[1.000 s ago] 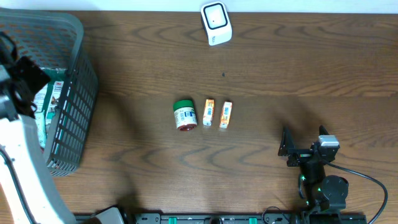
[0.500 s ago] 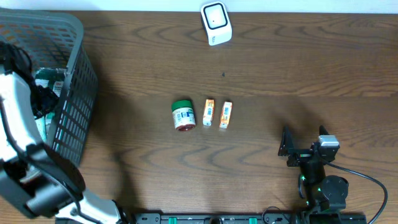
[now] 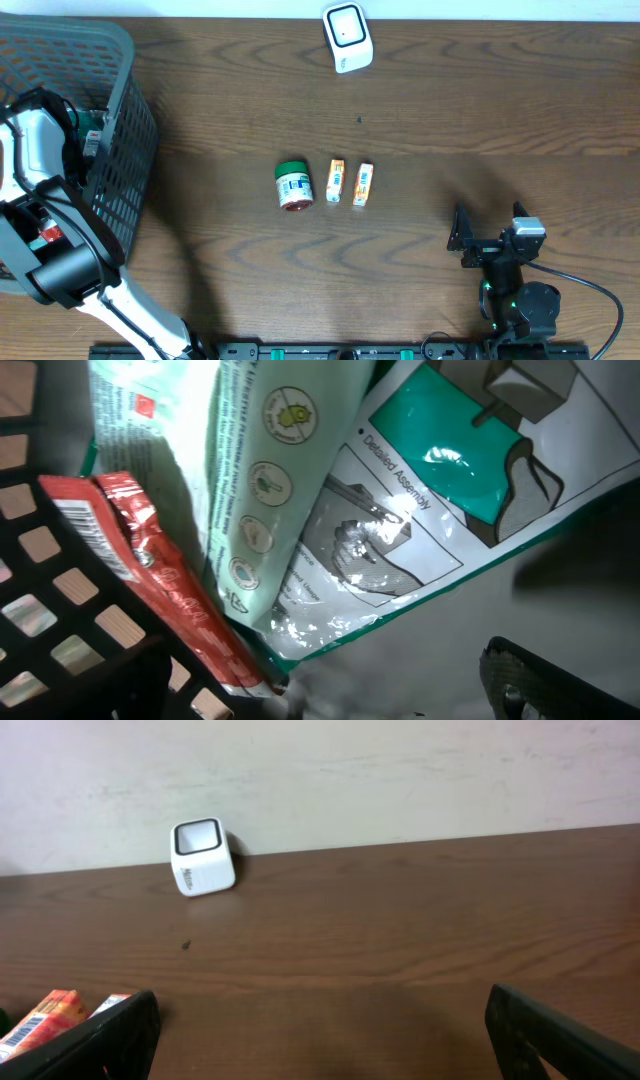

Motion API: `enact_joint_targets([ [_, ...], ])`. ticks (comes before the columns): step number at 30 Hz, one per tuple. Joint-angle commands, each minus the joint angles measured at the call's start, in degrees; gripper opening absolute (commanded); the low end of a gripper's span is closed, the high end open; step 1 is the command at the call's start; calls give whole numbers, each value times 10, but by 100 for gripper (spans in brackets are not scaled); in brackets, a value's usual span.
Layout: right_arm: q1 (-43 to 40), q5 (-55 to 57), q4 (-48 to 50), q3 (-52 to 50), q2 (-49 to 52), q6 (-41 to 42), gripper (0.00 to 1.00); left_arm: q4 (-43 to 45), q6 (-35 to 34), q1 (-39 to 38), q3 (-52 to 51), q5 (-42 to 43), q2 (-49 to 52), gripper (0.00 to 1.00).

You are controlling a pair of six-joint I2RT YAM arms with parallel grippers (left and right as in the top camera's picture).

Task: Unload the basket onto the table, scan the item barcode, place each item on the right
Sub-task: 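Reach the left gripper into the basket and grasp the green wipes packs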

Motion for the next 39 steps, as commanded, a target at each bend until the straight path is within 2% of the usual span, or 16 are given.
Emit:
enact_joint_targets([
  [1, 5, -2, -2, -1, -2, 8, 99, -3, 21, 2, -6, 7, 0, 99],
  [6, 5, -2, -2, -1, -2, 8, 99, -4, 12, 2, -19, 0, 0, 99],
  [10, 5, -2, -2, -1, -2, 8, 99, 0, -48, 3, -37, -75, 0, 99],
  [12, 5, -2, -2, -1, -2, 8, 99, 10, -64, 2, -47, -85, 0, 99],
  [18, 5, -2, -2, -1, -2, 9, 99, 25, -67, 3, -52, -115, 0, 99],
  [27, 5, -2, -2, -1, -2, 8, 99, 43, -84, 7, -59, -104, 0, 100],
  [29, 5, -2, -2, -1, -2, 8, 99, 43, -77, 7, -59, -97, 0, 99],
  [35, 5, -2, -2, -1, -2, 8, 99, 52, 24, 7, -59, 7, 0, 98],
  [39, 5, -2, -2, -1, -2, 8, 99, 53, 29, 8, -63, 10, 0, 98],
])
